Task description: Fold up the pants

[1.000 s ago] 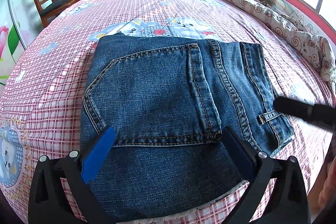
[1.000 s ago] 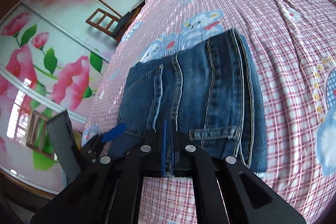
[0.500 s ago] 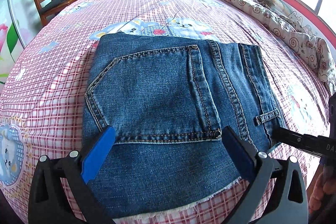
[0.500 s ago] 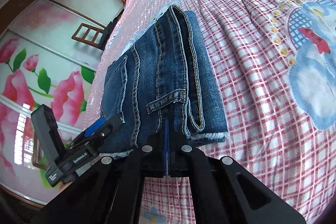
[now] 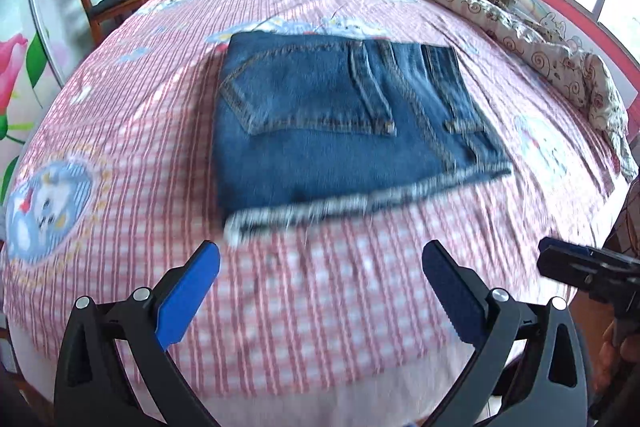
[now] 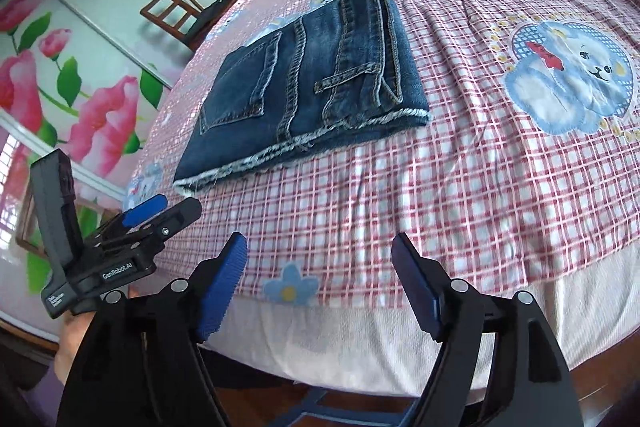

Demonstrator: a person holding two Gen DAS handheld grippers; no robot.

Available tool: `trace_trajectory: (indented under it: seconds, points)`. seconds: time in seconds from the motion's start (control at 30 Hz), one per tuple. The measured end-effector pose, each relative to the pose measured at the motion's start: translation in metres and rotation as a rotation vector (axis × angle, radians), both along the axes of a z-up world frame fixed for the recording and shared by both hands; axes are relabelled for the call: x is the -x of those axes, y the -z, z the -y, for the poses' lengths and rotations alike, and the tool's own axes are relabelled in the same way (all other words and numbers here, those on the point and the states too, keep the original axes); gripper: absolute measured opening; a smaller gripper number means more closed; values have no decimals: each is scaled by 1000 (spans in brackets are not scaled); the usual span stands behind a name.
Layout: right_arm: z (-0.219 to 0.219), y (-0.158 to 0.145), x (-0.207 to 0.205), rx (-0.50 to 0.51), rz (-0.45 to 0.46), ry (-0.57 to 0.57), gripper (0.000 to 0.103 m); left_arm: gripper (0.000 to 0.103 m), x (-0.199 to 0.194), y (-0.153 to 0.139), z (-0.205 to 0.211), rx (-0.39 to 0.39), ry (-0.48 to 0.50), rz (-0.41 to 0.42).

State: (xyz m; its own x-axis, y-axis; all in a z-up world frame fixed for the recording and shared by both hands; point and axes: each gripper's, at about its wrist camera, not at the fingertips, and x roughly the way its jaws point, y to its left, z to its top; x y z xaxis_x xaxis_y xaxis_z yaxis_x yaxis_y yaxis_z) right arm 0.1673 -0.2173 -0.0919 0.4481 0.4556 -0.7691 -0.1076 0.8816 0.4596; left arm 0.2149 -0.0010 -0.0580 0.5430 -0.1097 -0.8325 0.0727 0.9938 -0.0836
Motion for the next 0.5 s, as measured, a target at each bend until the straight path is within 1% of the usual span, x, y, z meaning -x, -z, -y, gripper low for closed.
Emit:
trace_trajectory:
  seconds: [0.1,0.17,0.23,0.33,0.43,0.5]
  points:
    - [-7,-1,11,31,14,-10,74,101,29,2,-4,-15,-16,5]
    - [-10,-2,21,87,46,-10,74,101,45,1,-7,-5,-40,33]
    - [-14,-5,28,140,95,-8,74,101,63,-2,-11,23,-68,92]
    - [-21,-7,37,220,158,1,74,101,87,-9,-13,31,-105,218]
    - [-23,-6,42,272,207,-7,74,101,102,-15,-7,15,-102,317]
    - [-25,-6,49,308,241,-3,74,101,108,-16,-1,-3,-79,365]
